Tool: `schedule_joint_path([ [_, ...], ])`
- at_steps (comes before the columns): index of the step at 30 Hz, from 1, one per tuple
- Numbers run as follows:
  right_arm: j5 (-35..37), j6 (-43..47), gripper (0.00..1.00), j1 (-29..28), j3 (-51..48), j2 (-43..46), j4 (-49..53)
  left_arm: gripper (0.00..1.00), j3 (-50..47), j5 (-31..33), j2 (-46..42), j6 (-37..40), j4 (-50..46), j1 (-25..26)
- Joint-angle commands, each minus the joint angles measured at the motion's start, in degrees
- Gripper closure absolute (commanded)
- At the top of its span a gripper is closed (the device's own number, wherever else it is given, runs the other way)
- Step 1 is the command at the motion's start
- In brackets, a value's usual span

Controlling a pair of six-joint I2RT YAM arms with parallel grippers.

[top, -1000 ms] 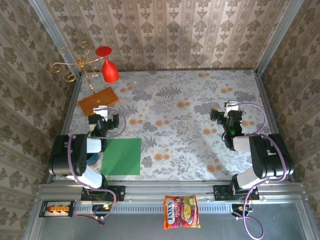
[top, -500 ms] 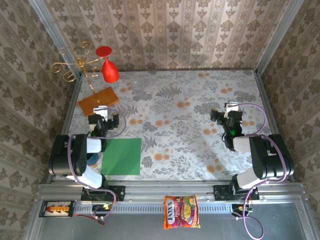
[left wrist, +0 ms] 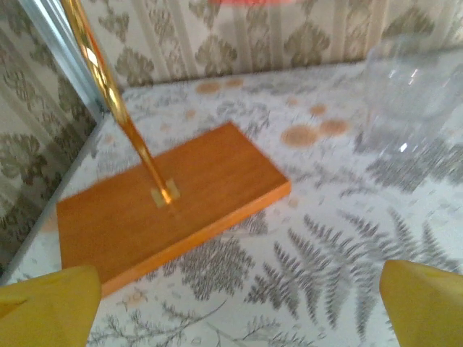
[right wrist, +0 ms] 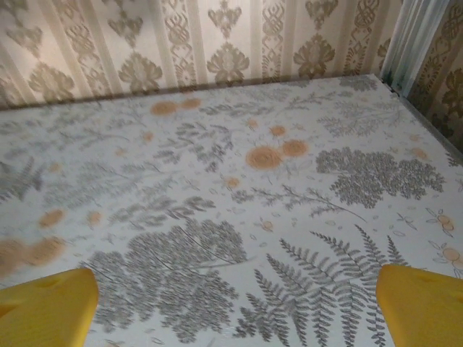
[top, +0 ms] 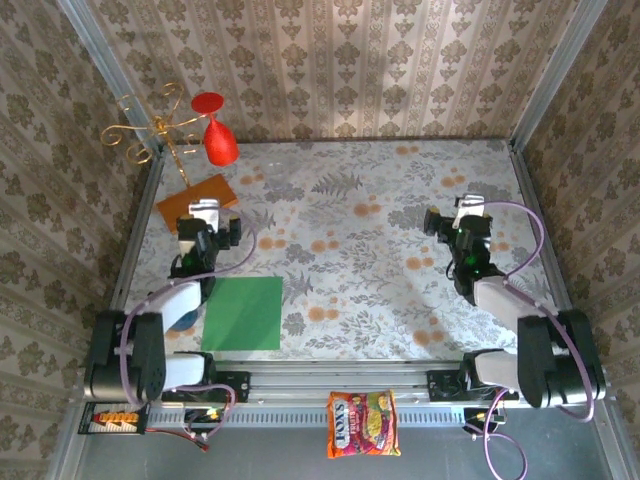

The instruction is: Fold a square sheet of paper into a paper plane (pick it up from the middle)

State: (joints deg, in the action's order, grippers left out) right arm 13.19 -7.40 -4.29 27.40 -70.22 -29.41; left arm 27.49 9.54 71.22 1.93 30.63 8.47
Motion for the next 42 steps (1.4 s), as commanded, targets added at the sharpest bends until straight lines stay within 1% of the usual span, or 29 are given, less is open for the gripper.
schedule_joint_path([
  [1,1.31,-7.76,0.00,-2.15,4.63,4.20,14.94,0.00,5.54,2.65,-5.89,-7.70,-16.26,2.19],
  [4,-0.13,-13.66,0.00,-4.09,9.64,4.59,24.58,0.00,11.01,0.24,-8.35,-17.20,-29.25,2.73],
  [6,-0.25,-17.51,0.00,-5.61,13.65,3.18,30.29,0.00,13.86,-1.03,-8.66,-22.87,-35.94,2.74],
  [8,-2.77,-20.17,0.00,-6.94,17.75,0.67,34.97,0.00,15.91,-4.42,-8.64,-26.59,-41.82,2.87],
  [10,-6.11,-21.22,0.00,-8.66,21.57,-2.48,38.19,0.00,17.45,-6.12,-8.47,-29.56,-47.75,3.55],
  [14,-9.09,-22.20,0.00,-12.35,25.57,-7.03,38.93,0.01,17.61,-5.65,-8.00,-33.60,-56.17,6.86],
  [16,-10.69,-23.61,0.00,-13.47,26.81,-9.06,38.95,0.03,17.12,-4.65,-7.34,-37.01,-60.18,8.99],
  [19,-12.73,-24.87,0.00,-14.79,28.13,-12.85,39.08,0.08,14.83,-5.00,-6.55,-42.76,-63.73,11.22],
  [24,-13.19,-25.93,0.00,-16.95,29.11,-16.10,39.30,0.10,9.31,-7.55,-7.19,-48.93,-65.04,16.67],
  [27,-13.43,-26.17,0.00,-17.74,29.63,-17.61,39.23,0.10,5.43,-10.86,-6.79,-52.66,-60.87,21.56],
  [31,-13.37,-26.35,0.00,-18.30,30.41,-19.20,39.25,0.11,3.65,-12.56,-3.36,-56.60,-56.22,25.76],
  [33,-13.28,-26.67,0.00,-18.41,30.68,-19.75,38.99,0.11,4.26,-13.02,-0.69,-57.55,-54.42,26.92],
  [36,-13.45,-26.84,0.00,-18.55,31.20,-20.29,39.05,0.12,5.19,-15.38,3.52,-58.00,-50.94,27.77],
  [42,-12.47,-26.62,0.00,-18.50,32.02,-21.10,39.87,0.12,9.43,-19.90,11.72,-57.33,-45.21,28.44],
])
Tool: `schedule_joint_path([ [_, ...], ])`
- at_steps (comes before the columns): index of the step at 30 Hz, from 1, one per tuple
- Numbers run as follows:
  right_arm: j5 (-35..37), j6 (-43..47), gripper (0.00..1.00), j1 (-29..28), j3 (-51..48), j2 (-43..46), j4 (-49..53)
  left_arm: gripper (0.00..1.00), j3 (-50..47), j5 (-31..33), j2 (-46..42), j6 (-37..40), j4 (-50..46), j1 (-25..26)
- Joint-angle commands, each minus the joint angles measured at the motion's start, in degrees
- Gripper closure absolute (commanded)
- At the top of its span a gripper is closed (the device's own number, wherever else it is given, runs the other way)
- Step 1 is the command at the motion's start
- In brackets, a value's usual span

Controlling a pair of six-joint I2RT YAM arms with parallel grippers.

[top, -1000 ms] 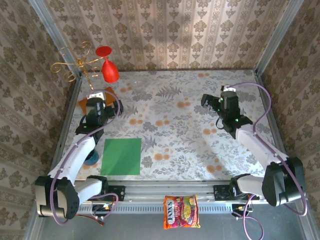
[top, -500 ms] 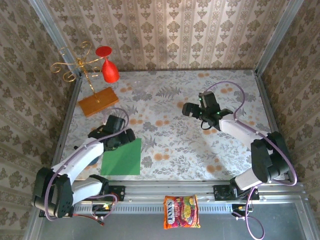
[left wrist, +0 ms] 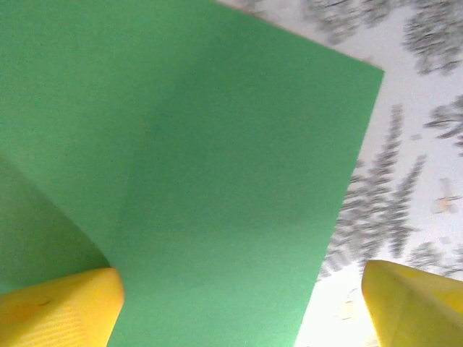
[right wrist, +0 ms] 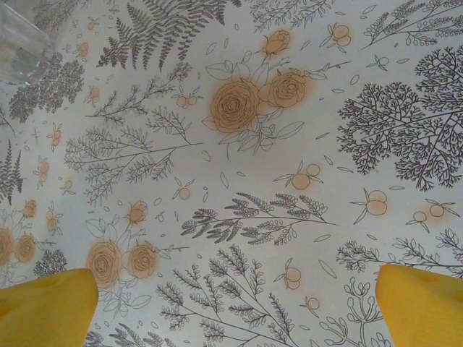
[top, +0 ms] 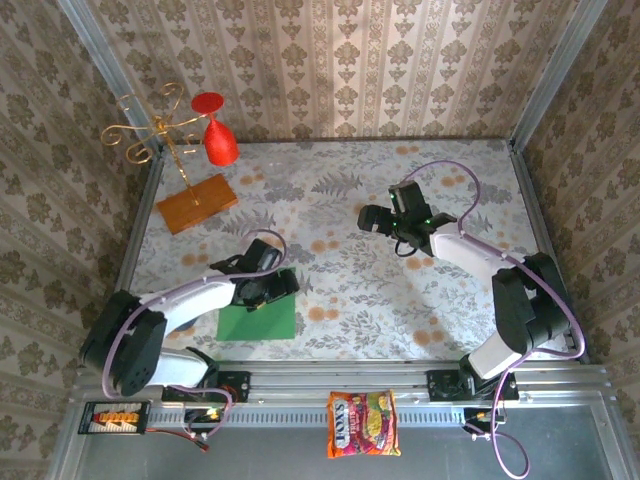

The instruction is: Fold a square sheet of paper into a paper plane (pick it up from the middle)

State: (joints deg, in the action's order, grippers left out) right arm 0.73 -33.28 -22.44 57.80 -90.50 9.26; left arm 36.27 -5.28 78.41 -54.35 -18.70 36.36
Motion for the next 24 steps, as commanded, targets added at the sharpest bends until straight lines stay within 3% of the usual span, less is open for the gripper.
schedule_joint_path([
  [1,0.06,-0.76,0.00,-0.37,1.61,-0.91,1.27,0.12,1.76,-5.90,5.67,-0.77,5.08,0.56],
  [13,-2.12,-1.42,0.01,-0.17,3.21,-2.63,6.20,0.15,22.60,-19.58,27.58,0.21,14.52,0.83],
  [19,-10.75,-4.58,0.11,-0.15,3.44,-2.79,9.29,0.17,25.04,-20.54,23.59,0.72,14.67,-1.33],
  [24,-19.04,-9.34,0.29,-2.05,1.59,-4.82,6.87,0.18,22.77,-16.53,17.77,6.68,7.28,-5.75],
])
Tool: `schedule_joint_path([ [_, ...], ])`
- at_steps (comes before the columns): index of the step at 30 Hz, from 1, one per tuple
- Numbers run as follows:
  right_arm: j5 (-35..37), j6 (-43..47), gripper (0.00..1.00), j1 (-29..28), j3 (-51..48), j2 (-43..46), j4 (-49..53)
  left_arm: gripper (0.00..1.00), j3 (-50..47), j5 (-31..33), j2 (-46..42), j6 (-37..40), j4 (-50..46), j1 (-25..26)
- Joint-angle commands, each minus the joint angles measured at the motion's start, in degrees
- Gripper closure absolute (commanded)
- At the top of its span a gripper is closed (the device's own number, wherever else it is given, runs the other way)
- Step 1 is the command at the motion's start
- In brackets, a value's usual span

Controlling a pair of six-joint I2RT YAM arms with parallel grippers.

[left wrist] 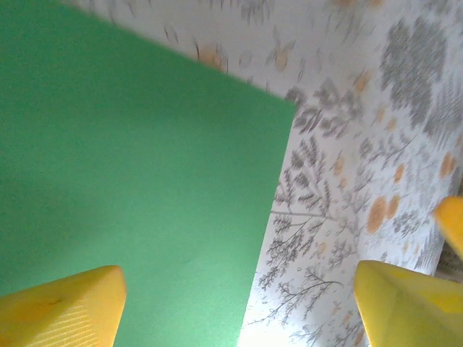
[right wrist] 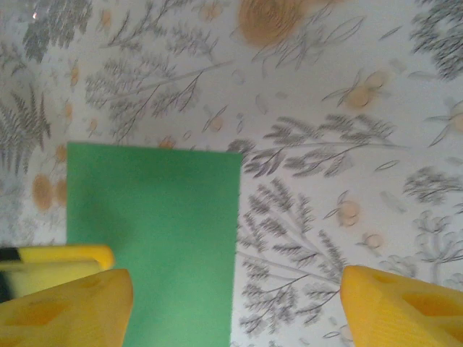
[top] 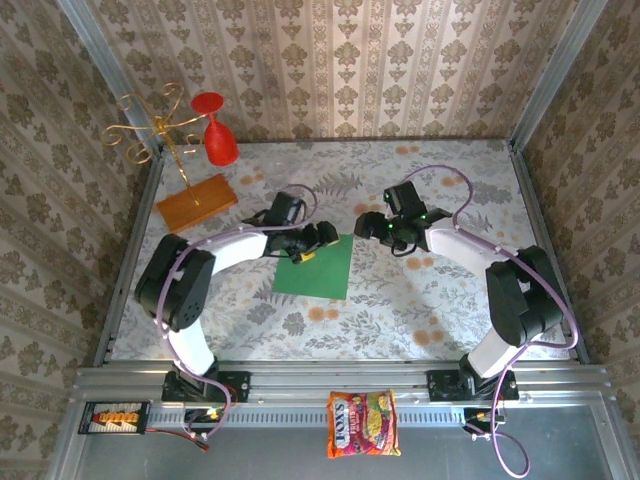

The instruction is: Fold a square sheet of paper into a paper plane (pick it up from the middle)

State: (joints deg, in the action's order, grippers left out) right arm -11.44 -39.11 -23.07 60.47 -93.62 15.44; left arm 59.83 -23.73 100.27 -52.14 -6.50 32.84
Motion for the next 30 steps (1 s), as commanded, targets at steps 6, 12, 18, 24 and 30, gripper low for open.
schedule_joint_path([
  [6,-10.61,-6.20,0.52,-4.31,-0.17,-7.18,-3.04,0.19,-1.27,3.05,-4.33,9.59,-11.03,-4.71],
  [12,-12.72,-6.70,0.67,-5.59,3.70,-13.70,-3.58,0.22,-1.47,3.46,-2.01,9.10,-11.37,-5.37],
  [18,-9.75,-2.98,0.67,-5.49,6.48,-16.87,-0.07,0.22,-1.86,3.24,-1.74,9.12,-11.29,-5.69],
  [24,-8.10,0.85,0.66,-4.97,9.79,-20.85,4.25,0.21,-0.93,3.89,-1.66,10.06,-12.81,-5.60],
  [30,-7.88,3.01,0.60,-4.49,12.34,-23.44,4.94,0.18,4.01,8.37,0.06,13.86,-19.07,-3.40],
])
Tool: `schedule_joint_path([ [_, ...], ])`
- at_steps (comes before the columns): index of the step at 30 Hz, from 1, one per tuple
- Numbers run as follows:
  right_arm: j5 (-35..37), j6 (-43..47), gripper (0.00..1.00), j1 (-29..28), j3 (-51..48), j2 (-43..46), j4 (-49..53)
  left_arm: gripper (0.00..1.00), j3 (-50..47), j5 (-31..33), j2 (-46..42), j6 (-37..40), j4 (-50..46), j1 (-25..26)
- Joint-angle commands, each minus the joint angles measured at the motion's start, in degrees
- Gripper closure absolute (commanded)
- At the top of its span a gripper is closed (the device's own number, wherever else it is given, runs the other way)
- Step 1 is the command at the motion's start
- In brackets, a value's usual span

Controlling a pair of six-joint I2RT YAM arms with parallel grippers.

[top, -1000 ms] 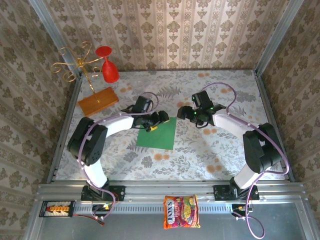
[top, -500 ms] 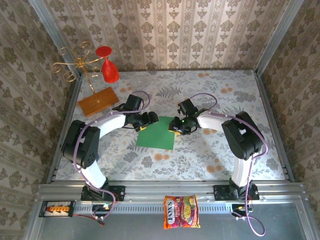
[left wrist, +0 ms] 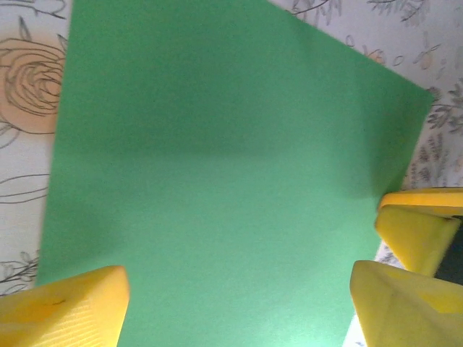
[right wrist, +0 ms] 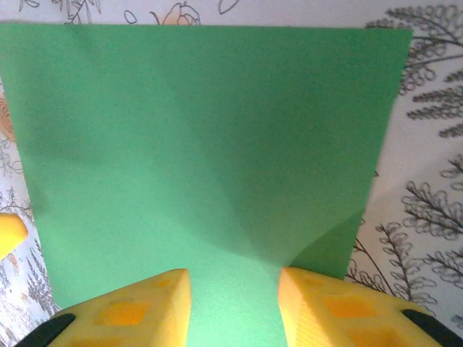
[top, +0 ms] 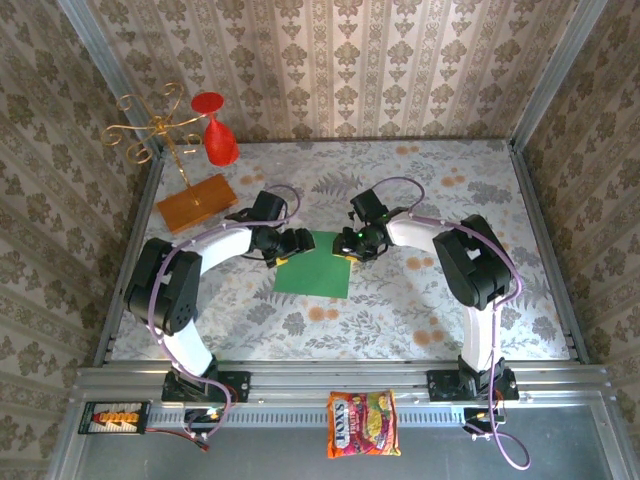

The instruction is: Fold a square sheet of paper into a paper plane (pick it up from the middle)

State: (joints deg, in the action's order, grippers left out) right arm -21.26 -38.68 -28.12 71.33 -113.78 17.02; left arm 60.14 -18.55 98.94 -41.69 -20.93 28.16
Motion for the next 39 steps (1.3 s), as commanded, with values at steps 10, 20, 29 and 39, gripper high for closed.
schedule_joint_path([
  [10,-4.69,1.53,0.55,3.76,2.14,1.12,-3.34,0.14,10.29,8.67,4.56,4.77,-10.02,4.85],
  [20,-1.20,-0.89,0.42,10.91,-8.13,12.69,-8.77,0.06,20.73,13.13,11.96,12.78,-20.39,8.28],
  [29,0.24,-1.66,0.39,12.28,-10.87,12.85,-8.67,0.05,30.20,16.38,19.78,14.36,-27.27,11.03],
  [39,1.16,-1.78,0.27,12.26,-11.33,12.47,-9.22,0.05,33.87,20.09,24.42,12.17,-30.66,13.57],
])
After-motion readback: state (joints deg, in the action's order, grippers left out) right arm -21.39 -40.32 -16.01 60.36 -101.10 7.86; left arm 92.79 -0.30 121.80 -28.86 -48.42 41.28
